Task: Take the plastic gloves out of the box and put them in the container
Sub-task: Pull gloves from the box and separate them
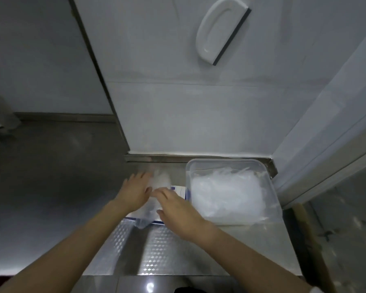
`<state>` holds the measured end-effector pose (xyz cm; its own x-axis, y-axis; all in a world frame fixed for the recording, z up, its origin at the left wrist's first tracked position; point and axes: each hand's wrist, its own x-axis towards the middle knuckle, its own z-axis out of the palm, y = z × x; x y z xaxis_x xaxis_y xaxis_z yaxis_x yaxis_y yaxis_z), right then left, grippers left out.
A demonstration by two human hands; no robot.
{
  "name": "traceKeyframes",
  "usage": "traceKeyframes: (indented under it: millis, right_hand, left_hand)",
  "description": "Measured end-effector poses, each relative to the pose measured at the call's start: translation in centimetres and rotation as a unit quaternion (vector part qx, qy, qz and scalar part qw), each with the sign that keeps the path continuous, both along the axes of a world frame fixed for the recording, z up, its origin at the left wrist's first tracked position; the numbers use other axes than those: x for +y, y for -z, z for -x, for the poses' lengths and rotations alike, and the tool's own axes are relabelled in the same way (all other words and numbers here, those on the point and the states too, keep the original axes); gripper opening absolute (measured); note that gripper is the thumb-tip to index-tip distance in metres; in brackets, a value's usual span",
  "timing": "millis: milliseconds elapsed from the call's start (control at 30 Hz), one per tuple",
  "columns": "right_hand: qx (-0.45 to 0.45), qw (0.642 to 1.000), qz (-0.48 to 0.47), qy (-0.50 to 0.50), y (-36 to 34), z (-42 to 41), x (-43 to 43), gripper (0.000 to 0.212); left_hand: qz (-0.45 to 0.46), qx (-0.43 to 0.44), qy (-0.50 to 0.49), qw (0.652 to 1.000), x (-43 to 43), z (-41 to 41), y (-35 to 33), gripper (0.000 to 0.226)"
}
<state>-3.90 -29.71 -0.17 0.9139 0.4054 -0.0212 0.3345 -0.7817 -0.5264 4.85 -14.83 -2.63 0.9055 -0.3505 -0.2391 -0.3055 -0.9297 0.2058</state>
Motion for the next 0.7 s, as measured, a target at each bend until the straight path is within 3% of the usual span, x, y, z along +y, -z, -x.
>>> traceKeyframes:
  millis: [100,200,400,567,700]
  right_hand:
    - [0.063,0.997,0.050,0.015,2.5,-0.3,1.6,0.061]
    - [0.085,0.990,0.113,0.016,3.5,-0.2,1.4,0.059]
    - [0.078,0.983,0.166,0.008,2.4,-0.1,1.2,0.029]
    - [0.051,0.990,0.105,0.075,1.3,-1.1,0.1,0.031]
    - [0.021,0.988,0.052,0.142,-1.1,-2.1,-2.0,0.026]
  left_hand:
    - [-0.036,0.082,0.017,0.996,1.9,0.9,2.0,0.046]
    - [-0.014,0.059,0.048,0.997,2.2,1.8,2.3,0.037]
    - [0.022,0.039,0.039,0.998,2.8,3.5,3.3,0.025]
    - [0.023,0.068,0.034,0.997,3.7,4.1,3.9,0.043]
    - [-0.002,0.071,0.034,0.997,3.7,4.4,3.9,0.043]
